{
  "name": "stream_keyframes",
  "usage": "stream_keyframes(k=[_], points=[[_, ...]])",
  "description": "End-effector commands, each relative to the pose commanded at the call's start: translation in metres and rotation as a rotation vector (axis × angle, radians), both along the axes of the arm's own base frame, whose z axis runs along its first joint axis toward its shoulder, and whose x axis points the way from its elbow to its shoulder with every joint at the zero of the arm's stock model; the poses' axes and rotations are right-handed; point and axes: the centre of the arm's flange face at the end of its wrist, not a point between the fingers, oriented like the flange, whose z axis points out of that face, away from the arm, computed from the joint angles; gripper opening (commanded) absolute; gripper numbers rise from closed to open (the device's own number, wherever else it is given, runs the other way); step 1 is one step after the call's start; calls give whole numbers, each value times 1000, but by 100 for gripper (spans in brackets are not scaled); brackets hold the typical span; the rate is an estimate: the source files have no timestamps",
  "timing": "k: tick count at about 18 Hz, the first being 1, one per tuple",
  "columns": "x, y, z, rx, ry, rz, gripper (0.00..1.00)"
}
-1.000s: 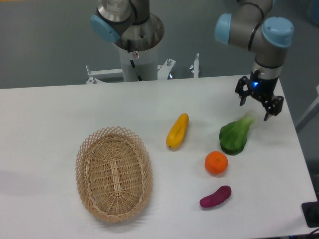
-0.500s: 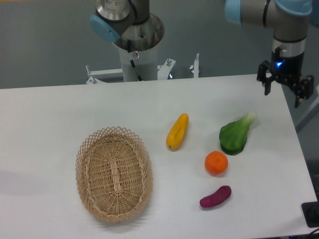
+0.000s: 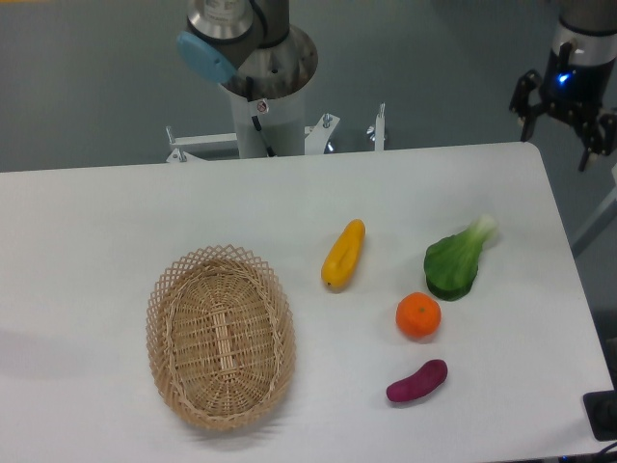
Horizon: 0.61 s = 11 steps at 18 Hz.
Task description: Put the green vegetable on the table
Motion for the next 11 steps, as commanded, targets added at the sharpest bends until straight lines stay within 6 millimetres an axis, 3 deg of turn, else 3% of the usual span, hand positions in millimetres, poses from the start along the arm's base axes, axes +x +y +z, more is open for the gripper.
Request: stream_keyframes(k=[11], points=[[1,1,-3,1,0,-2,100]])
